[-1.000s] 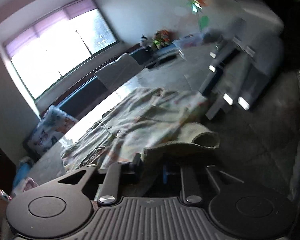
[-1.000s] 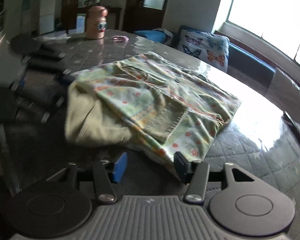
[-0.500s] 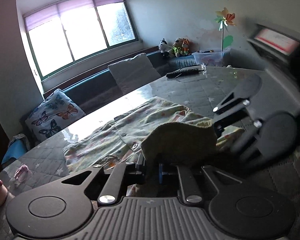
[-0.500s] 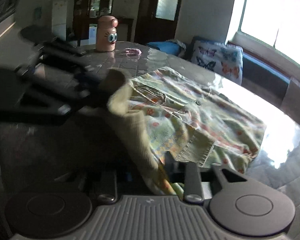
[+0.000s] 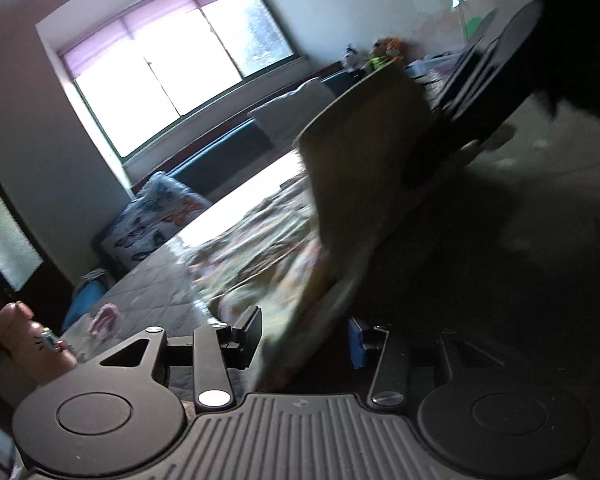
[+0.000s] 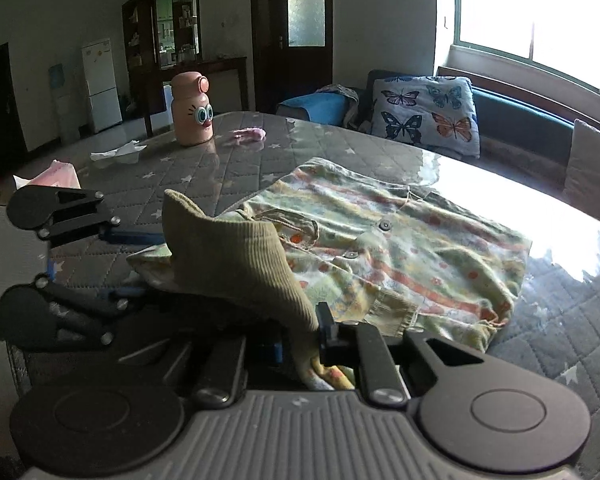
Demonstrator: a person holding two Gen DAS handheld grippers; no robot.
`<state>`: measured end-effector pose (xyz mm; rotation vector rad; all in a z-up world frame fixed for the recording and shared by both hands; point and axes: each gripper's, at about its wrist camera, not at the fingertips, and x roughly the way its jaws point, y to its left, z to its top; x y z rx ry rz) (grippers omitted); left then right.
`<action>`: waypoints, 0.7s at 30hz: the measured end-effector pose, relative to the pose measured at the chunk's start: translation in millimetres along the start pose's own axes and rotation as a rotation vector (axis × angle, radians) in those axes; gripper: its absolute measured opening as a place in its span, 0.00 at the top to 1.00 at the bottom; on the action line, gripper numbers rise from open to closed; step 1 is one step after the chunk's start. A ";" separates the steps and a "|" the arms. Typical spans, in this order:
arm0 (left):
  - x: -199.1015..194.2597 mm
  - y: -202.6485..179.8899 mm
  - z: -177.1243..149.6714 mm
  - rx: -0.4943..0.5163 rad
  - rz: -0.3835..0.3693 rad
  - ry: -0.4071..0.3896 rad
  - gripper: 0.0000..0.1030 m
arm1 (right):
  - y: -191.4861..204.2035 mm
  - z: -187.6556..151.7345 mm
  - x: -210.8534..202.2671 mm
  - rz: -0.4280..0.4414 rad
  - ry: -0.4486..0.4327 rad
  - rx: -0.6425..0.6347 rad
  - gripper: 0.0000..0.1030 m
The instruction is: Fold clothes
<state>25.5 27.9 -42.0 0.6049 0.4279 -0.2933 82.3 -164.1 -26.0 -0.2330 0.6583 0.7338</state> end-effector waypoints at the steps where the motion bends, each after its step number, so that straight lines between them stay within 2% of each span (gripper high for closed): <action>1: 2.3 1.7 -1.0 0.005 0.005 0.001 0.62 | 0.1 0.0 -0.7 -0.003 -0.002 -0.001 0.88; 2: 4.4 3.3 -1.9 0.010 0.009 0.002 0.68 | 0.2 -0.3 -1.0 -0.005 -0.005 -0.002 0.89; 4: 8.6 6.6 -3.7 0.020 0.016 0.004 0.87 | 0.4 -1.0 -1.8 -0.009 -0.011 -0.004 0.89; 6: 6.5 10.5 -2.8 0.002 0.012 -0.002 0.91 | 1.5 -2.2 -4.9 -0.010 -0.021 -0.003 0.90; 12: -32.5 8.3 5.9 -0.010 -0.017 -0.026 0.93 | 12.2 -7.4 -34.8 0.014 -0.044 -0.028 0.91; 21: -136.6 -18.8 2.8 -0.062 -0.169 0.046 0.93 | 53.7 -36.8 -113.2 0.127 0.016 -0.093 0.91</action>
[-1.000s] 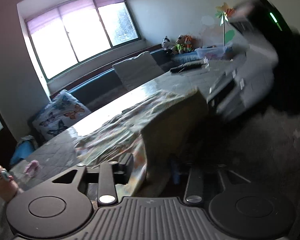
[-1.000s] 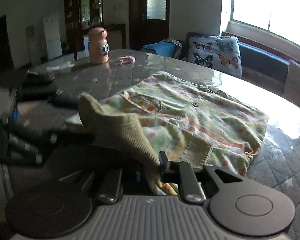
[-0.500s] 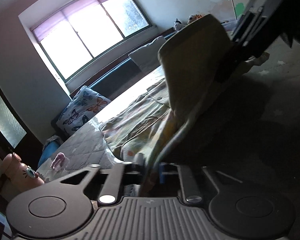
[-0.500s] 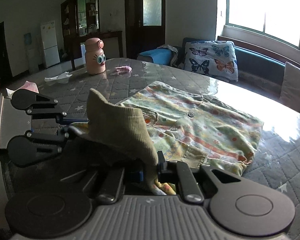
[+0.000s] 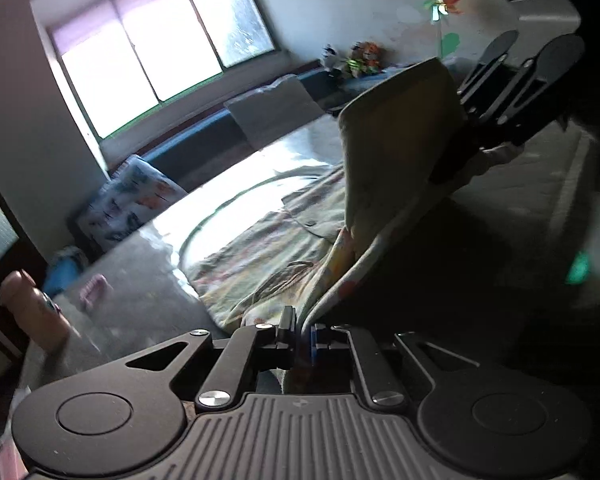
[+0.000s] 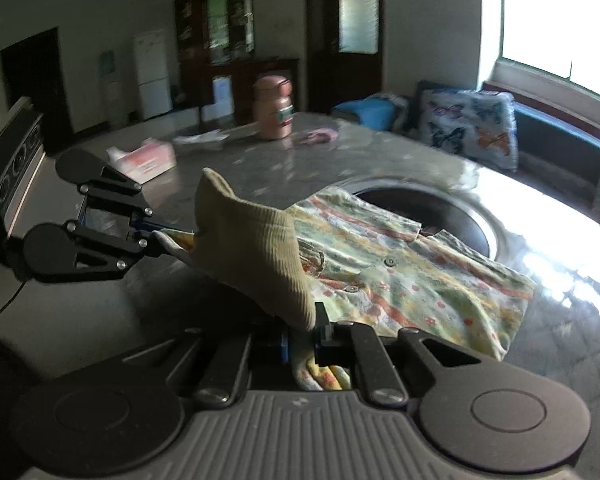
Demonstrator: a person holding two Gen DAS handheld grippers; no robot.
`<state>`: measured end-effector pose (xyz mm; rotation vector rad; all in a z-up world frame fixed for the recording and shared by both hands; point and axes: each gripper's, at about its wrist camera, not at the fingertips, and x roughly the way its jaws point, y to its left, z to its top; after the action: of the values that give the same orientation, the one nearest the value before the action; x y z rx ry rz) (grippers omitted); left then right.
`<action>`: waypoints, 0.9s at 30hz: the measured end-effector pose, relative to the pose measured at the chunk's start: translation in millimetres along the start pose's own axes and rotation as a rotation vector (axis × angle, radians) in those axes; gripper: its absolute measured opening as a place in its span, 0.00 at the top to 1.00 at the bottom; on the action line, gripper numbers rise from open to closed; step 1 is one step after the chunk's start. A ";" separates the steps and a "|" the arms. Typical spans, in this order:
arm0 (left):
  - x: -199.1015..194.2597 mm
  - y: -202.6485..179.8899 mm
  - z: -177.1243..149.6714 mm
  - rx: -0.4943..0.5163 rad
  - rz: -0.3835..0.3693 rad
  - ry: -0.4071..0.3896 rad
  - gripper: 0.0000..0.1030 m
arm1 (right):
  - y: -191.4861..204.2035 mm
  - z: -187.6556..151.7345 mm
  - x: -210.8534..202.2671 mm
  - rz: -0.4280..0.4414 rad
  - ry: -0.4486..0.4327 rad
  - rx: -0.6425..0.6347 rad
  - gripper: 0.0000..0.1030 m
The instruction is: Fold clothes
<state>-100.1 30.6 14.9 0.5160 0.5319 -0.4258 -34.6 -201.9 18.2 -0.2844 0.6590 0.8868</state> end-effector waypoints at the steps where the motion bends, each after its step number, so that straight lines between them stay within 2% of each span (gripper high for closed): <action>1: -6.5 -4.6 -0.8 0.006 -0.008 0.008 0.93 | 4.0 -1.7 -3.8 0.008 0.012 -0.005 0.91; 5: -14.1 -5.3 3.5 -0.020 -0.022 0.014 0.93 | 14.8 -4.7 -15.6 0.026 0.046 -0.028 0.91; 13: 7.7 29.4 35.2 -0.053 0.008 -0.054 0.92 | -23.3 33.5 -3.8 -0.015 0.013 0.010 0.91; 18: 53.1 57.6 56.3 -0.087 0.027 -0.045 0.92 | -62.9 61.8 25.0 -0.029 0.023 0.050 0.91; 21: 92.0 74.1 60.2 -0.122 0.020 -0.001 0.92 | -88.9 72.5 54.0 -0.038 0.047 0.087 0.91; 27: 159.6 94.4 53.6 -0.198 0.010 0.095 0.92 | -127.7 63.1 114.8 -0.069 0.081 0.190 0.90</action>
<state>91.9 35.6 -3.8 0.3496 0.6548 -0.3357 144.3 -177.7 -11.1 -0.1718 0.7987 0.7434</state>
